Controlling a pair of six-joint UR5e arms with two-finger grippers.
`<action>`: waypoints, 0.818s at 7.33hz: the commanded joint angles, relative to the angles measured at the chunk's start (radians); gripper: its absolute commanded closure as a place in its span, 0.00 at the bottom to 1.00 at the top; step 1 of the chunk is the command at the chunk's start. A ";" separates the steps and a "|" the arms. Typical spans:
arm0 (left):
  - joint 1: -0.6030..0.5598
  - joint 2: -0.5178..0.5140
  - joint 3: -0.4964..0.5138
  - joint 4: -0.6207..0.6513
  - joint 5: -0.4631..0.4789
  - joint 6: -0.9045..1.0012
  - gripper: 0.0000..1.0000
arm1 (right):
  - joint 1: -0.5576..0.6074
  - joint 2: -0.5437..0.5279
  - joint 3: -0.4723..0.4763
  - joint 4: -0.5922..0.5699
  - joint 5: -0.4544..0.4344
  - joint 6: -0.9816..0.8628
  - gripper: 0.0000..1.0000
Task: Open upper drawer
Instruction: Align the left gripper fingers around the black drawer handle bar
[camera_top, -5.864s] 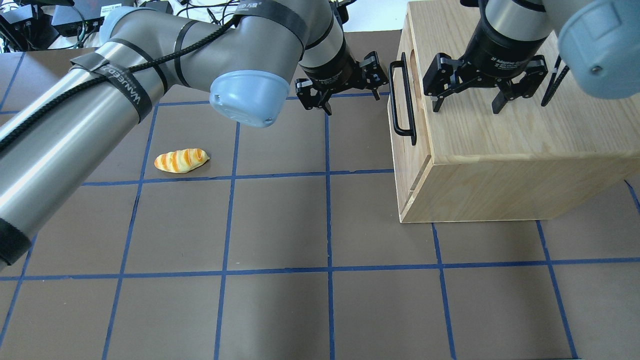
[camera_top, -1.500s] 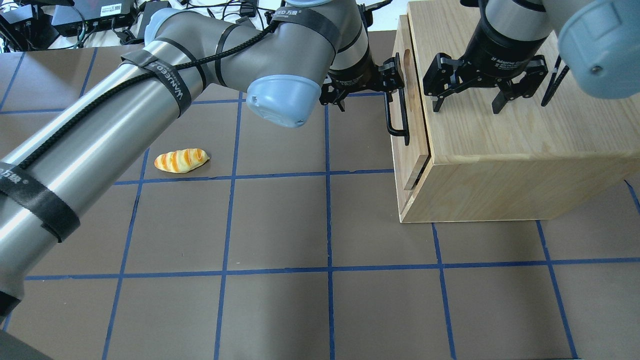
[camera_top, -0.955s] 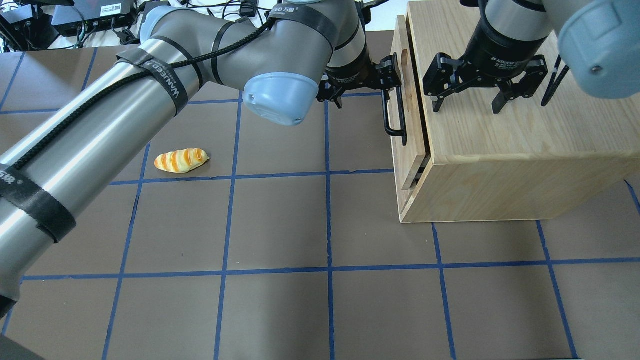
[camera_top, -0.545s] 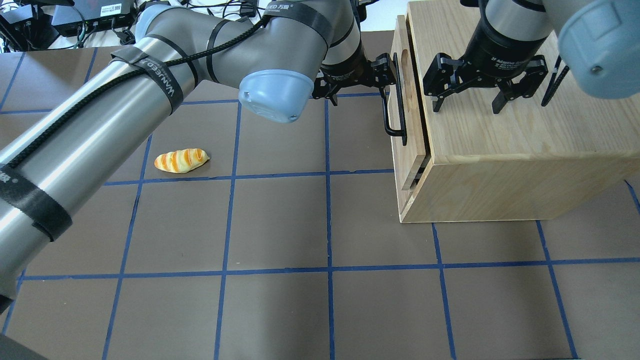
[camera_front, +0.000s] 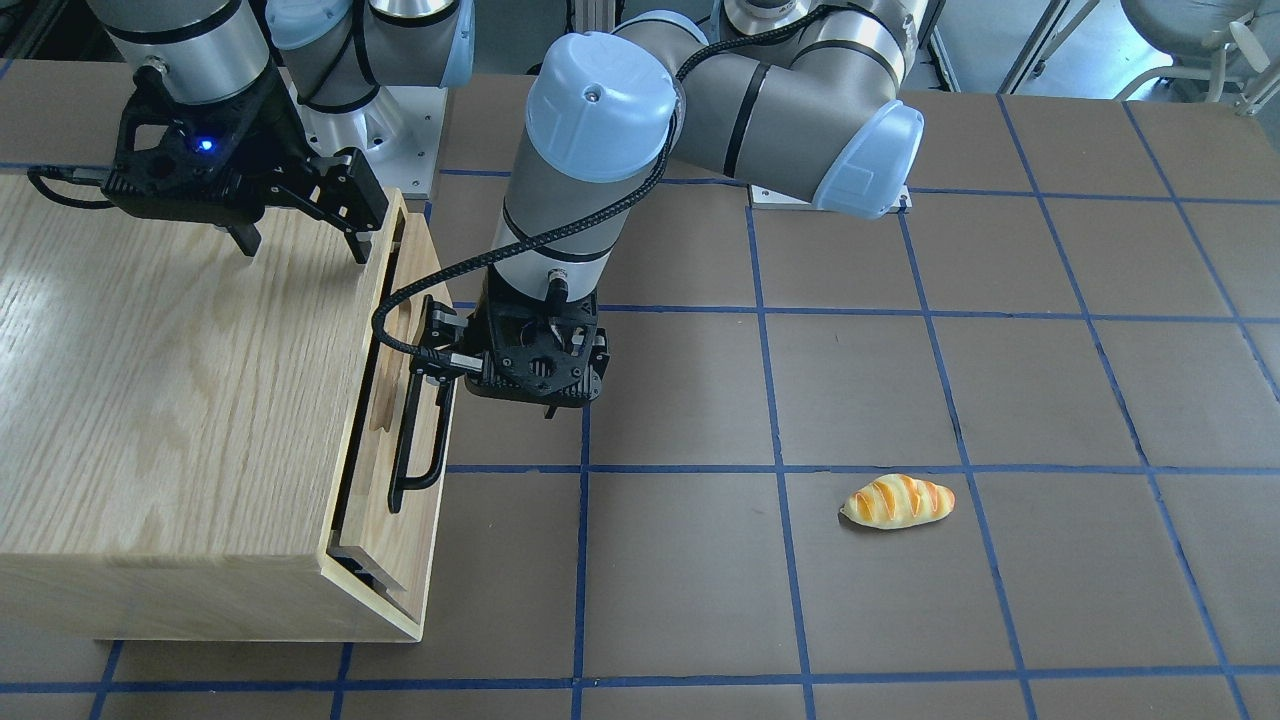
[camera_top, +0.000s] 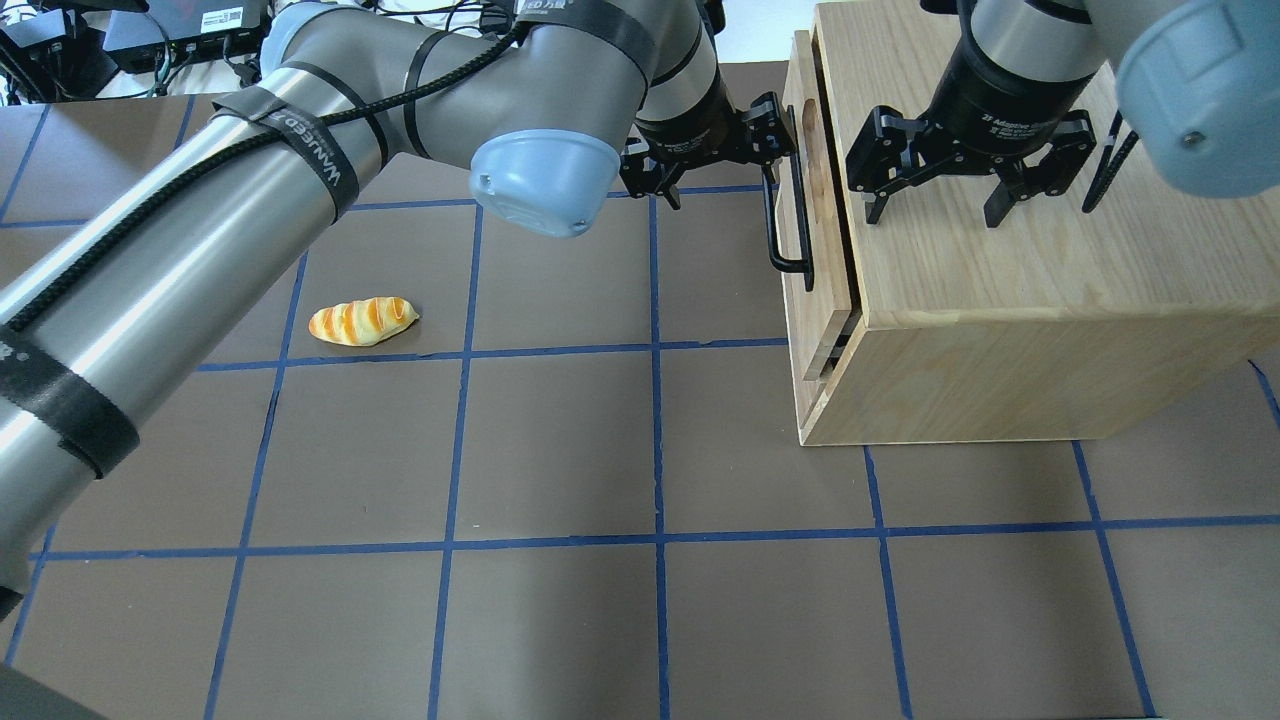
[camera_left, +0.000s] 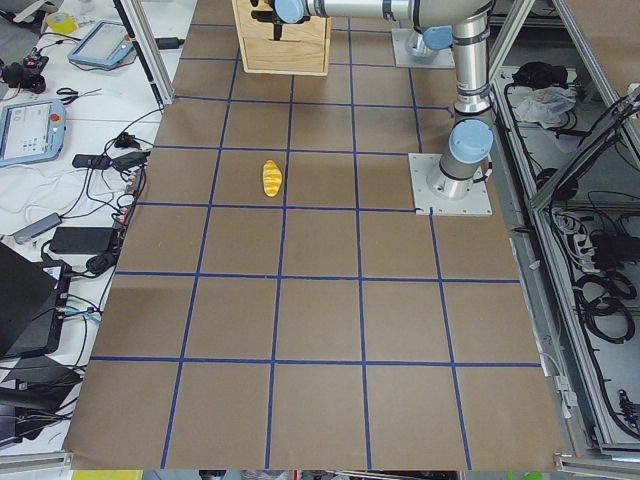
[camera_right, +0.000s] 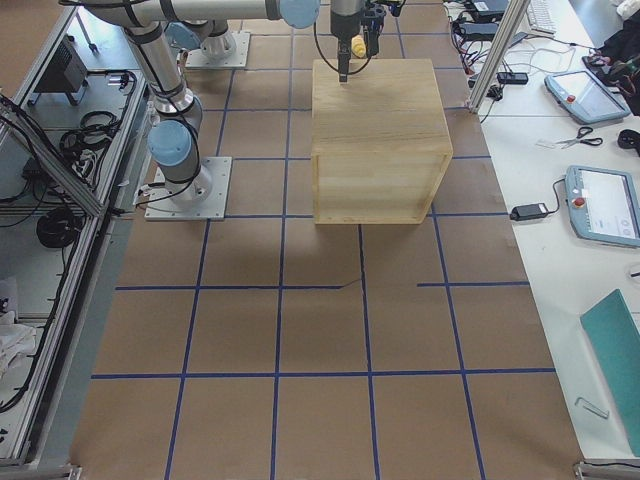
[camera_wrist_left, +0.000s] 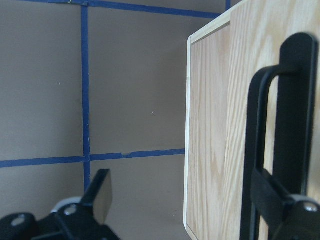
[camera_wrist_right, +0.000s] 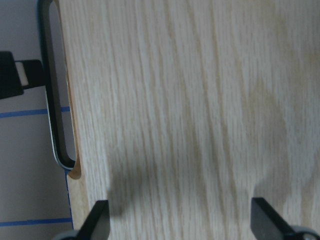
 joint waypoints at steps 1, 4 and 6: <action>-0.002 -0.008 0.001 0.000 -0.013 -0.004 0.00 | 0.000 0.000 0.000 0.000 0.000 0.000 0.00; -0.002 -0.017 -0.001 0.001 -0.011 0.004 0.00 | 0.000 0.000 0.000 0.000 0.001 0.000 0.00; 0.000 -0.022 -0.002 0.000 -0.001 0.014 0.00 | -0.002 0.000 0.000 0.000 0.001 0.000 0.00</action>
